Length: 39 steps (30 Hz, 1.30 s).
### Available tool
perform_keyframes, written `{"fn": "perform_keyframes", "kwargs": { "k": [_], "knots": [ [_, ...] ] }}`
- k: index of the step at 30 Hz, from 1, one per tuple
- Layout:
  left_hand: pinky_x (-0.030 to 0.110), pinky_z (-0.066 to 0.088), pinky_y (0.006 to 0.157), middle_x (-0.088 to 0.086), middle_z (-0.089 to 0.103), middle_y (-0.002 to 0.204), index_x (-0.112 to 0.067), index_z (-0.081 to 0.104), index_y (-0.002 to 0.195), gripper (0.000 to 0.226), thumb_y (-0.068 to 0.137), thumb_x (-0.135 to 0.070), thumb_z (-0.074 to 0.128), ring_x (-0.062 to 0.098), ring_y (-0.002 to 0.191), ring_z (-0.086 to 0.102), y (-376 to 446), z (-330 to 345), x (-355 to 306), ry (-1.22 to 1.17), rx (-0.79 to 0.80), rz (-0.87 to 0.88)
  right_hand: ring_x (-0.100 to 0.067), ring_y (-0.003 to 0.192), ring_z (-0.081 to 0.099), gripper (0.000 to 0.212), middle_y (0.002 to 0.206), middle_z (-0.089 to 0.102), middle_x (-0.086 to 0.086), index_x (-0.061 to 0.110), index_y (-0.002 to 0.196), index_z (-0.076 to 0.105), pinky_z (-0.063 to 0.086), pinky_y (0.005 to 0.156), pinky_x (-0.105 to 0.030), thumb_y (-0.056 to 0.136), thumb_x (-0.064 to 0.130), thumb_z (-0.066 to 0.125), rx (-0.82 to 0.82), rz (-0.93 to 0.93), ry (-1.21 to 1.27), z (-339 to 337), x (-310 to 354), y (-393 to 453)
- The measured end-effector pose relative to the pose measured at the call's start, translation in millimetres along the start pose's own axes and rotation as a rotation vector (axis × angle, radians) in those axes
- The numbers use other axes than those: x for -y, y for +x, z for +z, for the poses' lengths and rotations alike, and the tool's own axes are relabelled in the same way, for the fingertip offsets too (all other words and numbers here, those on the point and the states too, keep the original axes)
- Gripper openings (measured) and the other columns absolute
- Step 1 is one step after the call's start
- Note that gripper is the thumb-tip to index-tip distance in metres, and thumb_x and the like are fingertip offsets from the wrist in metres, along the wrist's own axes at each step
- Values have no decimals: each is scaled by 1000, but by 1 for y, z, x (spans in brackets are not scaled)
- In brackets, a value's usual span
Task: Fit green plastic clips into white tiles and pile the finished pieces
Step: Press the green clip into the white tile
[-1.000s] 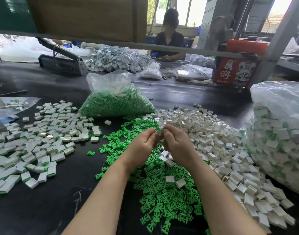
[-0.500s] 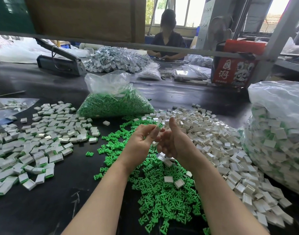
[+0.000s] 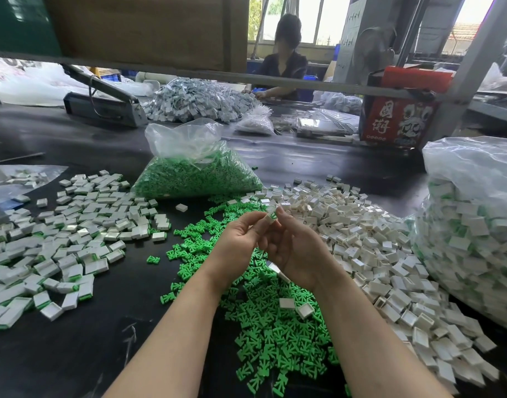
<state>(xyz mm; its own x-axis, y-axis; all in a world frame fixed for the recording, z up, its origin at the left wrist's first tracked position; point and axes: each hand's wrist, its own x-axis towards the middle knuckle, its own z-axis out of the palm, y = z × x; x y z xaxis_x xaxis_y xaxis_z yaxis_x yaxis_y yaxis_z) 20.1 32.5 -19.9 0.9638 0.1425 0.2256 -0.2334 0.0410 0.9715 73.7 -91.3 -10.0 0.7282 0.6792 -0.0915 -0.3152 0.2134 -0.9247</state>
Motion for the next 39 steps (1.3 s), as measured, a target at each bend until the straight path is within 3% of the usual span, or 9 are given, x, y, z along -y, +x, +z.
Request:
{"fn": "perform_keyframes", "kwargs": {
  "k": [12,14,18,29,35,39],
  "knots": [
    [14,47,63,-7,53,62,-9,65,93,21,102,-20,50,3,57,50,0,0,-1,61,25,7,-10,56,51,38,64,61,0,19,69,71,37,47,-16,94,40,51,4,13,94,4,-2,-1],
    [15,47,63,-9,52,59,-6,65,96,23,102,-22,49,4,57,51,1,-1,0,68,24,-3,-10,56,51,39,65,61,1,19,70,72,36,47,-17,94,42,50,12,16,109,4,-3,-1],
    [17,48,66,-8,52,59,-16,66,91,21,101,-27,51,8,59,54,0,0,-2,46,18,-21,-11,54,50,36,65,58,-2,17,77,69,35,46,-18,94,44,52,12,3,96,2,-3,1],
    [30,55,58,1,53,54,-17,68,77,30,98,-6,49,12,49,53,1,5,-4,30,-126,-22,-13,56,46,36,65,59,-5,8,87,64,29,53,-23,83,43,59,12,24,-81,-2,0,3],
    [32,56,59,4,54,55,-13,70,79,18,83,-22,55,13,49,54,2,4,-1,0,-137,-37,-13,56,48,37,66,60,-5,7,92,64,29,54,-23,81,42,60,5,40,-96,-4,0,2],
    [42,54,67,3,53,54,-13,70,74,20,81,-22,55,12,48,51,2,5,0,-16,-141,-47,-12,56,50,31,66,61,-6,10,82,66,32,52,-20,80,40,62,9,42,-96,-4,1,2]
  ]
}}
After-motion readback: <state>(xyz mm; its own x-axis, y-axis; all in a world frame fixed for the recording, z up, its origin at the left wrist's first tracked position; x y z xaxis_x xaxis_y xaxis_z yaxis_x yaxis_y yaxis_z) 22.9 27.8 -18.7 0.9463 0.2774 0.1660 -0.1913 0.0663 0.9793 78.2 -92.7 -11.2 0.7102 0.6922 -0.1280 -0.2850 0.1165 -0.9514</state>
